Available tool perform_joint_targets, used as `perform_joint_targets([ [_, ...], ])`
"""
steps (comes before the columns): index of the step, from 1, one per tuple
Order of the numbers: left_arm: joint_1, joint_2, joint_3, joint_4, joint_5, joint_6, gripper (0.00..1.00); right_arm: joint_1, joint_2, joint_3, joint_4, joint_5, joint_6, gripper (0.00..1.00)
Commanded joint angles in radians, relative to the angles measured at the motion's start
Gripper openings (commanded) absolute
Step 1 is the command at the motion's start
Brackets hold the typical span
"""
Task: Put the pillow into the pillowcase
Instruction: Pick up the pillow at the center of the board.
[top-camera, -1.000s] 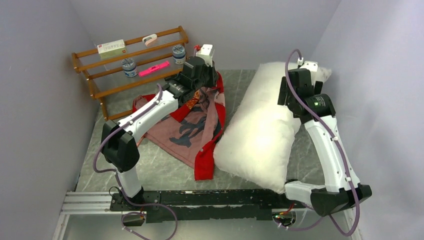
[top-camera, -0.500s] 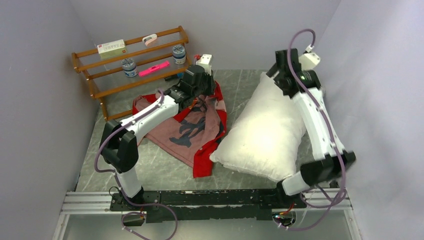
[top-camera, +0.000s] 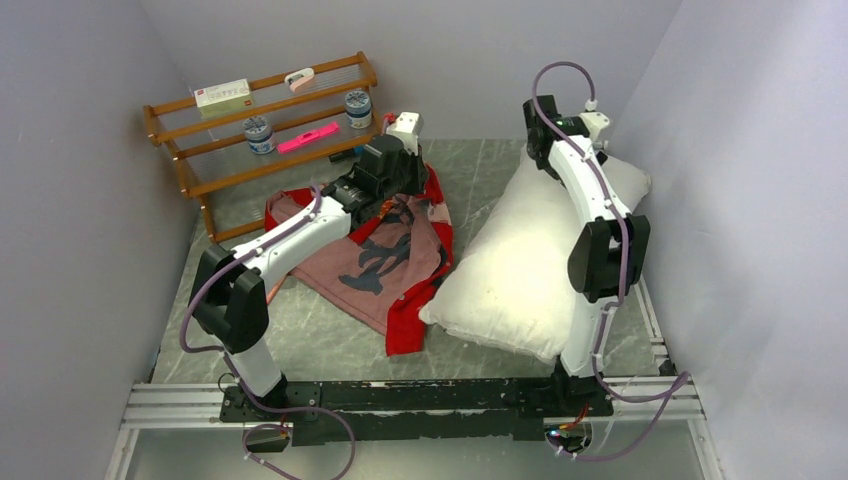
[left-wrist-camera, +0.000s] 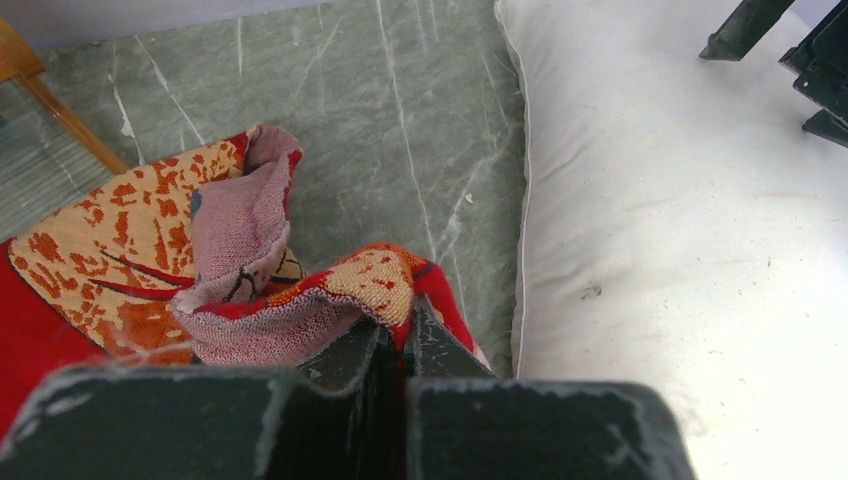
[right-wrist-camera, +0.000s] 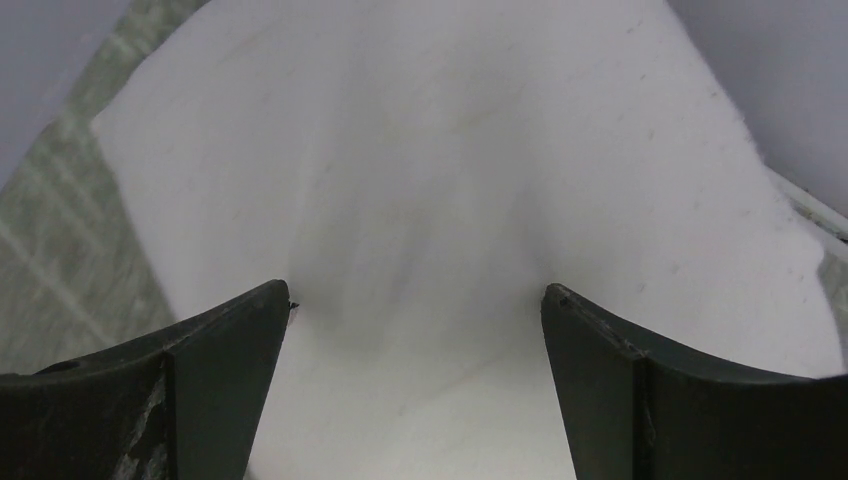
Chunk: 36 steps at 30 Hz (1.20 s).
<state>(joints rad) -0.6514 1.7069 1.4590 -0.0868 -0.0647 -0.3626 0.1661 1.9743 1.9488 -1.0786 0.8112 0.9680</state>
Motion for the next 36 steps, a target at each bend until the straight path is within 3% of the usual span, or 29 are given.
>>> perform_joint_targets([
  [1, 0.0, -0.048, -0.009, 0.053, 0.014, -0.009, 0.05, -0.092, 0.013, -0.052, 0.081, -0.016, -0.059, 1.0],
  [3, 0.0, -0.053, -0.017, 0.06, 0.013, -0.009, 0.05, -0.112, 0.001, -0.12, 0.184, -0.074, -0.146, 0.99],
  [5, 0.001, -0.058, -0.02, 0.058, 0.006, -0.014, 0.05, -0.118, -0.041, -0.211, 0.335, -0.141, -0.264, 0.86],
  [6, 0.002, -0.058, -0.02, 0.052, 0.0, -0.018, 0.05, -0.119, -0.079, -0.265, 0.421, -0.184, -0.325, 0.72],
  [9, 0.01, -0.049, -0.008, 0.042, 0.014, -0.03, 0.05, -0.116, -0.247, -0.438, 0.669, -0.354, -0.51, 0.12],
  [10, 0.015, -0.04, 0.0, 0.041, 0.024, -0.035, 0.05, -0.112, -0.296, -0.46, 0.709, -0.387, -0.548, 0.0],
  [16, 0.055, 0.013, 0.079, -0.004, 0.079, -0.097, 0.05, -0.021, -0.572, -0.471, 0.762, -0.432, -0.729, 0.0],
  [21, 0.073, -0.006, 0.061, 0.029, 0.084, -0.123, 0.05, -0.012, -0.747, -0.528, 0.884, -0.576, -0.968, 0.0],
  [27, 0.075, 0.01, 0.066, 0.043, 0.097, -0.109, 0.05, -0.013, -0.745, -0.358, 0.787, -0.674, -1.297, 0.0],
  [31, 0.075, 0.016, 0.043, 0.074, 0.111, -0.108, 0.05, -0.018, -0.739, -0.252, 0.689, -0.739, -1.34, 0.0],
  [35, 0.075, 0.058, 0.041, 0.165, 0.169, -0.139, 0.06, -0.017, -0.802, -0.285, 0.705, -0.688, -1.284, 0.0],
  [36, 0.076, 0.074, 0.06, 0.167, 0.202, -0.138, 0.15, -0.017, -0.821, -0.306, 0.711, -0.677, -1.275, 0.0],
])
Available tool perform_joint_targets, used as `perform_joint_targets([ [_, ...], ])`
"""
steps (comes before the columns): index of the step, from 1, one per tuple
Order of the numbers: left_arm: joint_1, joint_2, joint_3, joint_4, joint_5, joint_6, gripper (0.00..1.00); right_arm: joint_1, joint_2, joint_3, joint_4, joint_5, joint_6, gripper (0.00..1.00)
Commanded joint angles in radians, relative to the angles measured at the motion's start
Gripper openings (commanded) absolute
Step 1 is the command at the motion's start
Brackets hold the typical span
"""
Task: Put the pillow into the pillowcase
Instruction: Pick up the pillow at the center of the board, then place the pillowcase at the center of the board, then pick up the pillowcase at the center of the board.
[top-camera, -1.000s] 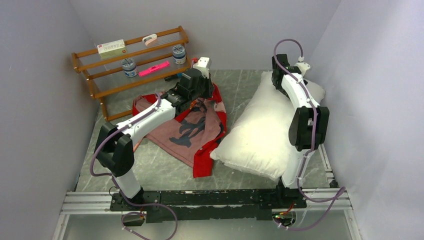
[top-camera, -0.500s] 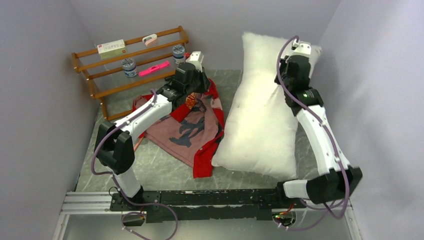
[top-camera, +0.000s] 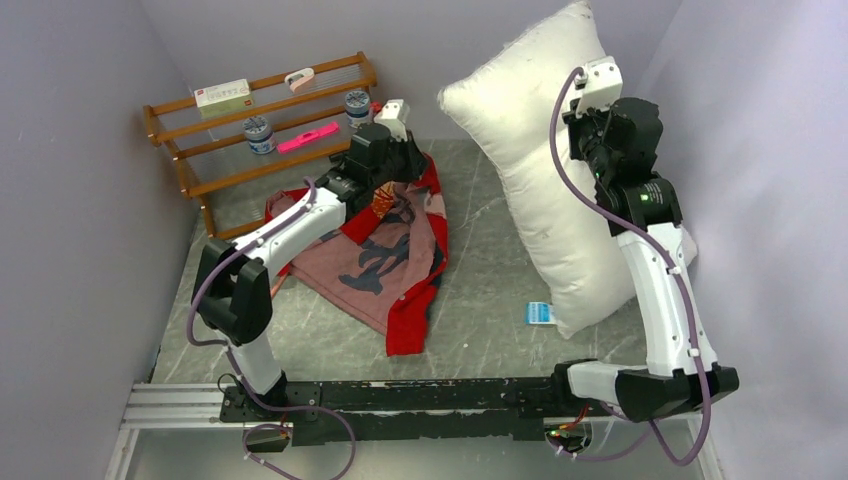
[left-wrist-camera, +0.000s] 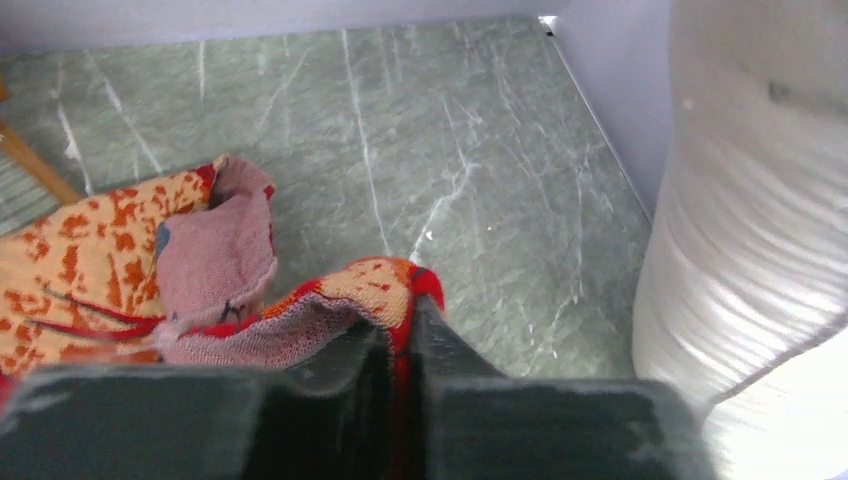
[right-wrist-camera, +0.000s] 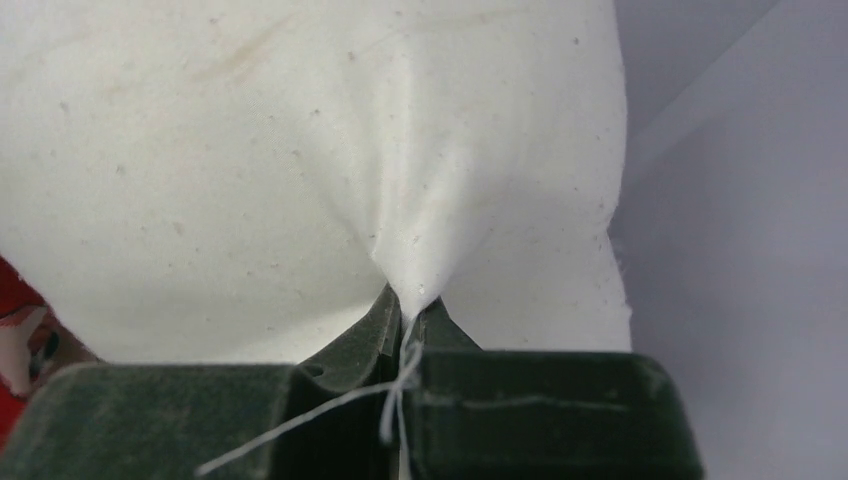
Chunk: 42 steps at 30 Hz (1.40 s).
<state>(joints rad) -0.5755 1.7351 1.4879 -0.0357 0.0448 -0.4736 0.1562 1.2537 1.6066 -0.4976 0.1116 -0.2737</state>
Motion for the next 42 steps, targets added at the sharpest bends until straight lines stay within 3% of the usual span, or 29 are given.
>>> perform_joint_targets([
  [1, 0.001, 0.063, 0.072, 0.073, 0.135, 0.006, 0.35, -0.007, -0.12, 0.015, 0.131, 0.031, -0.025, 0.0],
  [2, 0.002, 0.08, 0.153, -0.018, 0.152, 0.073, 0.51, -0.007, -0.137, -0.006, 0.131, 0.038, -0.019, 0.0],
  [4, 0.003, 0.08, 0.215, -0.163, 0.089, 0.148, 0.68, -0.008, -0.168, -0.046, 0.124, 0.049, -0.019, 0.0],
  [6, 0.004, 0.024, 0.162, -0.172, 0.041, 0.18, 0.8, -0.007, -0.193, -0.077, 0.111, 0.062, -0.016, 0.0],
  [9, 0.005, -0.084, 0.043, -0.154, 0.024, 0.196, 0.86, -0.007, -0.236, -0.106, 0.108, 0.07, -0.006, 0.0],
  [12, 0.006, -0.156, -0.04, -0.215, 0.043, 0.182, 0.78, -0.007, -0.264, -0.114, 0.093, 0.056, 0.004, 0.0],
  [17, 0.004, -0.244, -0.264, -0.192, 0.202, 0.127, 0.63, -0.007, -0.326, -0.13, 0.095, 0.038, 0.033, 0.0],
  [22, -0.047, -0.305, -0.466, -0.209, 0.193, 0.087, 0.64, -0.007, -0.356, -0.123, 0.073, 0.007, 0.057, 0.0],
  [26, -0.087, -0.313, -0.589, -0.197, 0.183, 0.044, 0.57, -0.007, -0.371, -0.114, 0.057, -0.009, 0.059, 0.0],
  [36, -0.19, -0.292, -0.758, 0.022, 0.357, -0.066, 0.47, -0.007, -0.386, -0.11, 0.066, -0.014, 0.063, 0.0],
  [42, -0.313, -0.326, -0.823, 0.262, 0.487, -0.238, 0.39, -0.007, -0.403, -0.134, 0.079, 0.003, 0.05, 0.0],
])
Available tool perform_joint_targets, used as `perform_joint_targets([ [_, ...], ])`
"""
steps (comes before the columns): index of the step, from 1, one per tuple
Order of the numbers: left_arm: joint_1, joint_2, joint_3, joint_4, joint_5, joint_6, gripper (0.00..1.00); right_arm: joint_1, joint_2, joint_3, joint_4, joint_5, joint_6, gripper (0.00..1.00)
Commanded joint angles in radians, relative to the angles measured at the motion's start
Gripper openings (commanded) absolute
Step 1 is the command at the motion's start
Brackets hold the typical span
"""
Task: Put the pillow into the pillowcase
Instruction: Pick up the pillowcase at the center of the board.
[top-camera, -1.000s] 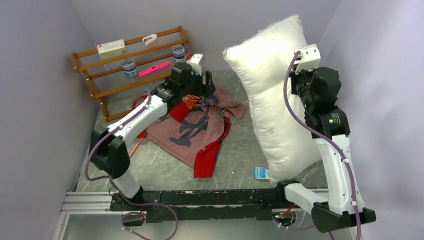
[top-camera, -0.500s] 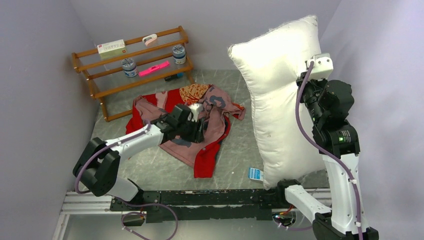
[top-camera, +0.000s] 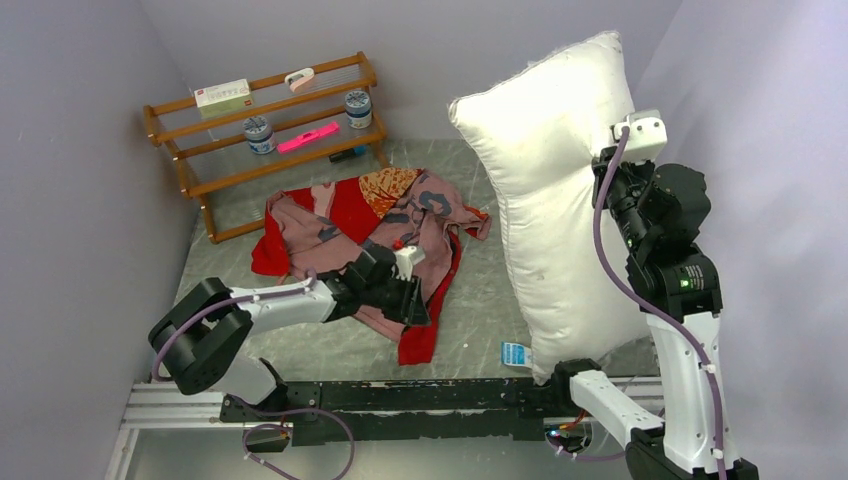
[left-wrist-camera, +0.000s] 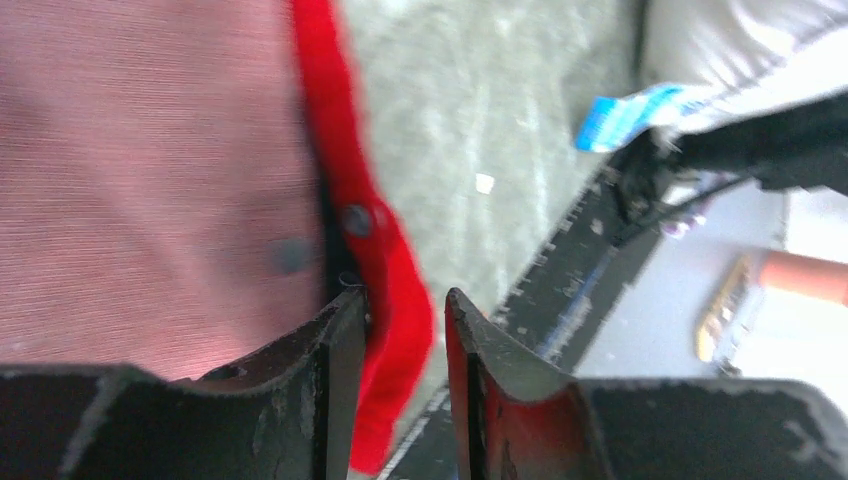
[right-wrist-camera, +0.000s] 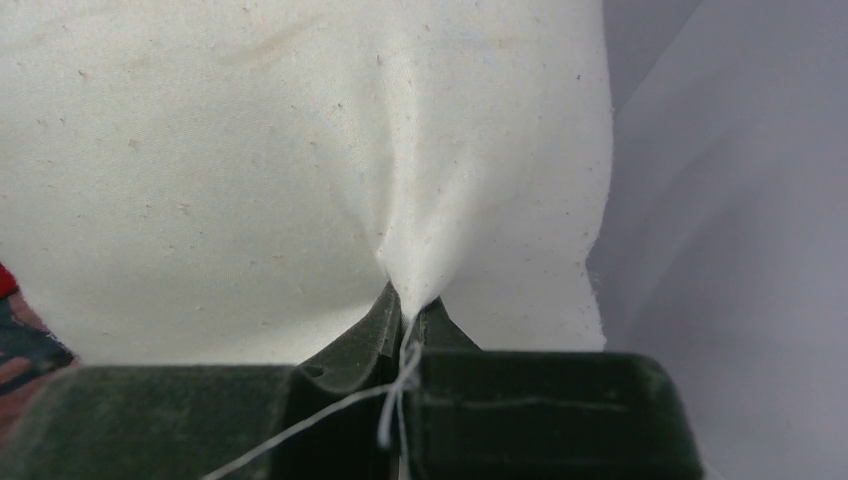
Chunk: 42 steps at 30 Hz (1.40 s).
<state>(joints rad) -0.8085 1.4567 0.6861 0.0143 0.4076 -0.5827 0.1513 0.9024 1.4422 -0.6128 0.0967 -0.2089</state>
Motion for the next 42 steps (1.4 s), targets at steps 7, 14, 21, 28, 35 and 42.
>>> perform_joint_targets([
  [7, -0.166, -0.12, 0.048, 0.095, -0.016, -0.042, 0.54, -0.002, -0.059, 0.012, 0.208, 0.02, -0.005, 0.0],
  [14, -0.164, -0.113, 0.17, -0.086, -0.421, 0.059, 0.5, -0.002, -0.068, 0.014, 0.207, 0.018, -0.001, 0.0],
  [21, -0.176, 0.043, 0.293, -0.05, -0.662, 0.219, 0.67, -0.002, -0.081, 0.021, 0.203, 0.028, 0.01, 0.0],
  [28, -0.228, 0.202, 0.403, -0.01, -0.879, 0.271, 0.76, -0.002, -0.097, 0.031, 0.208, 0.04, 0.01, 0.0],
  [35, -0.257, 0.365, 0.518, -0.031, -0.988, 0.29, 0.75, -0.002, -0.108, 0.031, 0.208, 0.044, 0.007, 0.0],
  [42, -0.263, 0.46, 0.57, -0.062, -1.125, 0.271, 0.67, -0.002, -0.113, 0.037, 0.2, 0.043, 0.002, 0.0],
])
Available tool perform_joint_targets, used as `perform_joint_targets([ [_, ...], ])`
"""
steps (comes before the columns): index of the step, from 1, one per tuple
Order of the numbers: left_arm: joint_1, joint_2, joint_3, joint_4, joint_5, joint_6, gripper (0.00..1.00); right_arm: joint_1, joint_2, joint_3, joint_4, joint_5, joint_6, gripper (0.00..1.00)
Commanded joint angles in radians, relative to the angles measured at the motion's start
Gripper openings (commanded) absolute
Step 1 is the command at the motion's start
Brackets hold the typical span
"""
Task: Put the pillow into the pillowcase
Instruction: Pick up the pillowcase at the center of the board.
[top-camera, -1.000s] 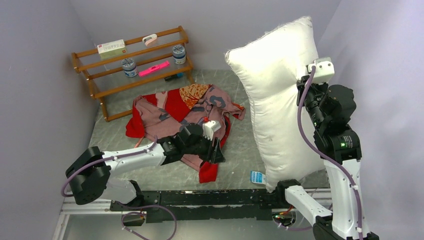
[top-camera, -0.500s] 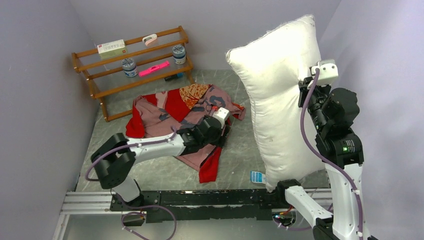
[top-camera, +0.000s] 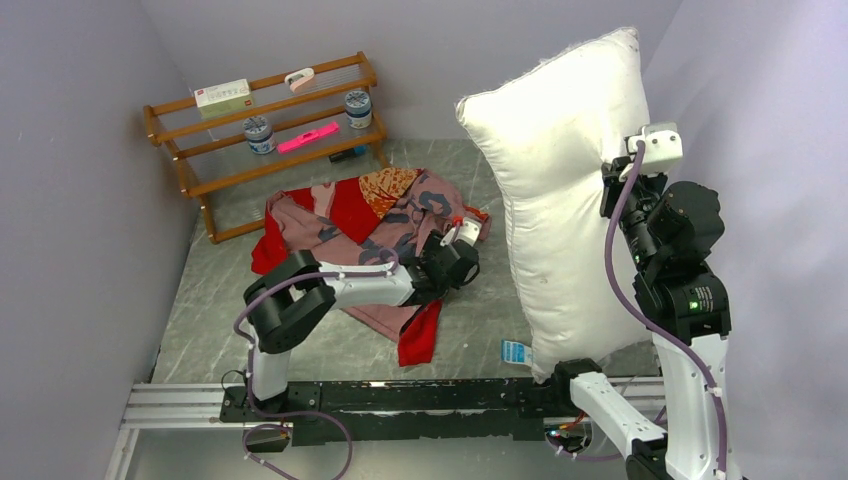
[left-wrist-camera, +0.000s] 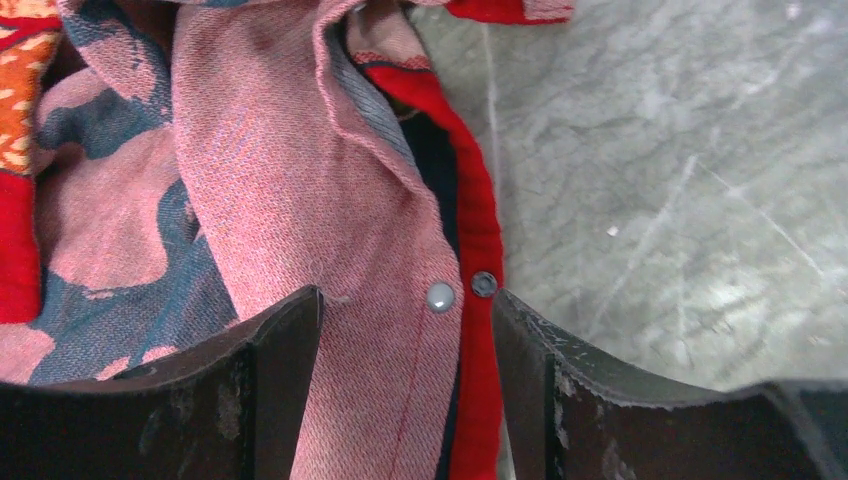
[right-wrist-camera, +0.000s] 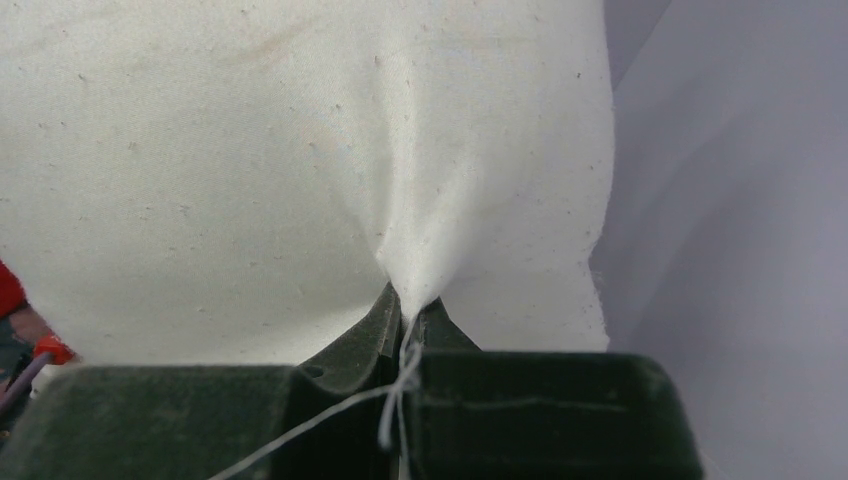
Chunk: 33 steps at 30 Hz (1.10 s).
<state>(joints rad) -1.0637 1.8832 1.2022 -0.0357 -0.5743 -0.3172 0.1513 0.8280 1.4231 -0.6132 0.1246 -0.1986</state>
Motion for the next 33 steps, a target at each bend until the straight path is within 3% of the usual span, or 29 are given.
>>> perform_joint_targets([
  [1, -0.009, 0.037, 0.048, 0.007, -0.166, 0.01, 0.67, -0.002, -0.041, 0.054, 0.203, 0.014, -0.009, 0.0],
  [4, -0.009, 0.047, 0.024, 0.085, -0.149, 0.037, 0.67, -0.002, -0.042, 0.048, 0.205, 0.008, -0.006, 0.0],
  [16, -0.005, 0.135, 0.081, 0.085, -0.166, 0.072, 0.63, -0.002, -0.037, 0.049, 0.209, 0.002, -0.011, 0.0],
  [19, -0.005, 0.125, 0.079, 0.081, -0.176, 0.066, 0.51, -0.002, -0.038, 0.043, 0.212, 0.001, -0.013, 0.0],
  [23, 0.004, 0.065, 0.065, 0.082, -0.168, 0.067, 0.22, -0.002, -0.039, 0.033, 0.213, -0.009, -0.01, 0.0],
  [26, 0.026, 0.018, 0.064, 0.062, -0.138, 0.063, 0.06, -0.002, -0.041, 0.027, 0.213, -0.019, -0.005, 0.0],
  [33, 0.123, -0.117, 0.031, 0.009, -0.004, 0.024, 0.05, -0.002, -0.048, -0.001, 0.175, -0.114, 0.018, 0.0],
])
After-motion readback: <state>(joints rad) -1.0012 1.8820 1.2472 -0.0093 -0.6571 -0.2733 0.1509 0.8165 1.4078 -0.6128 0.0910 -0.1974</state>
